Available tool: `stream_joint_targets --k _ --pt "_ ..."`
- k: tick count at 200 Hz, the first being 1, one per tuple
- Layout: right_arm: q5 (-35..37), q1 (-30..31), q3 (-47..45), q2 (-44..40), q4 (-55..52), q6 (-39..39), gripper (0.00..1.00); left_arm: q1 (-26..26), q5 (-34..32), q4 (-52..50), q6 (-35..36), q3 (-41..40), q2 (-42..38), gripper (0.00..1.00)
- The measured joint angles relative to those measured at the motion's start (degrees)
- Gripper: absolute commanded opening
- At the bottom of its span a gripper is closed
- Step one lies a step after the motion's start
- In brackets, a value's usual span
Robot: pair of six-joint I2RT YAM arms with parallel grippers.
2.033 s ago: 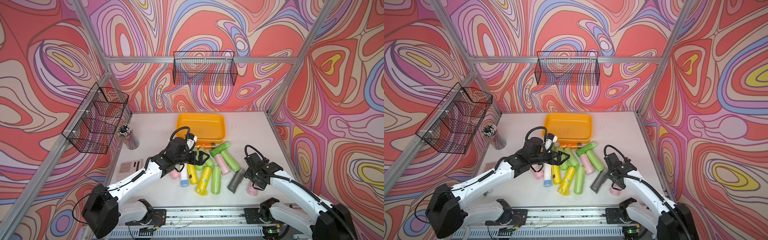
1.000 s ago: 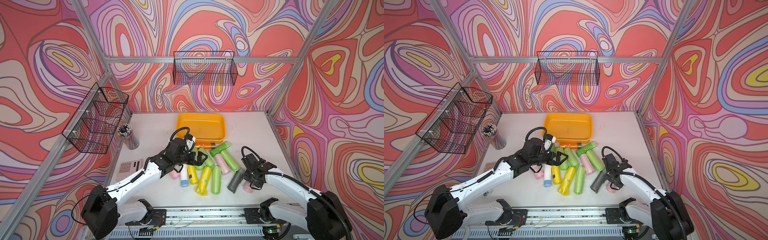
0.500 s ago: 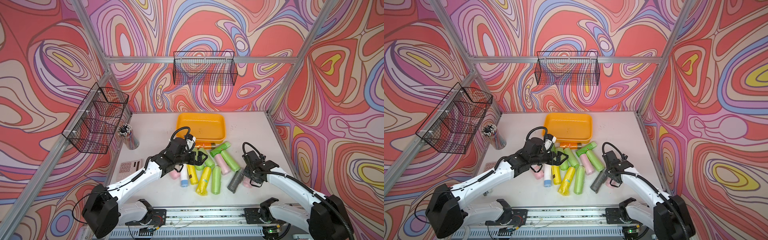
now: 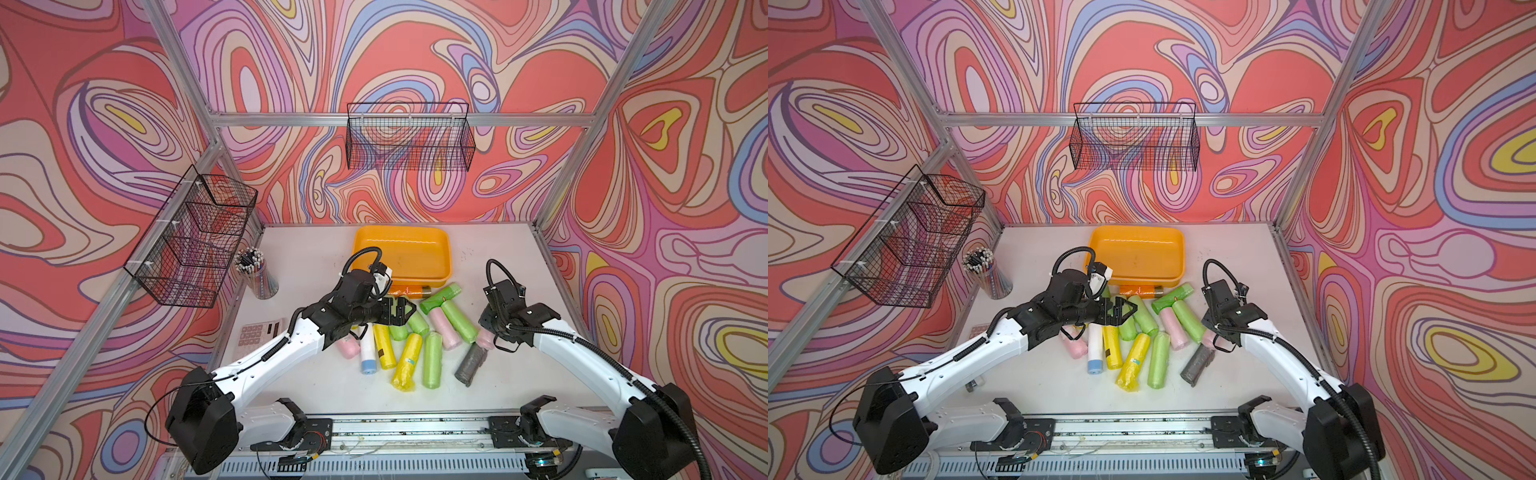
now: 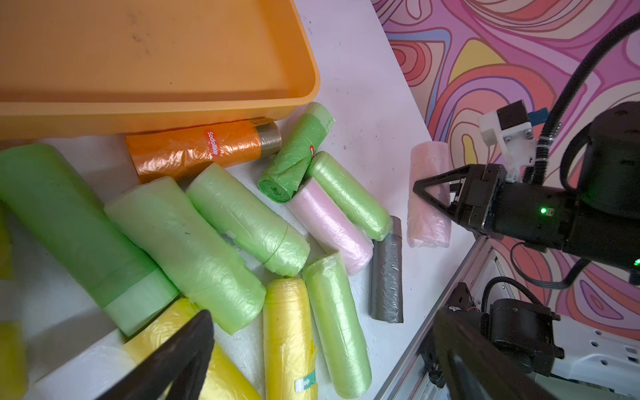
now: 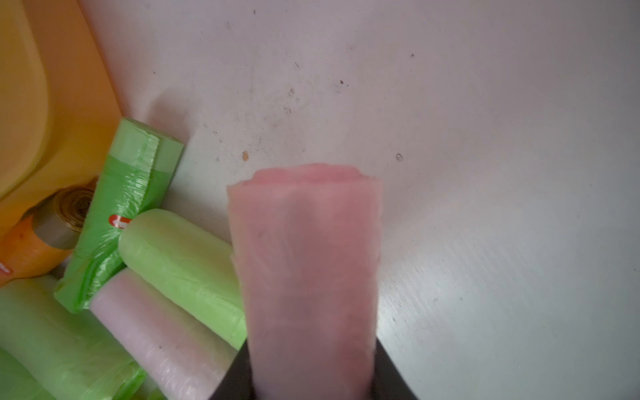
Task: Put the roll of trash bags into the storage box
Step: Pick up the roll of trash bags from the center of the board.
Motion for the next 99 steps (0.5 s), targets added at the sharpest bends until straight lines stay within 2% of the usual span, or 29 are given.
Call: stream_joint_targets --k 43,99 --pt "0.0 0.0 6.2 6.3 4.3 -2.5 0.19 0.0 -0.2 -2.5 0.0 0.8 1.0 1.0" --pt "-0.2 0.0 13.3 13.7 10.1 -4.7 0.17 0.0 -1.3 -5.3 0.0 1.2 0.8 1.0"
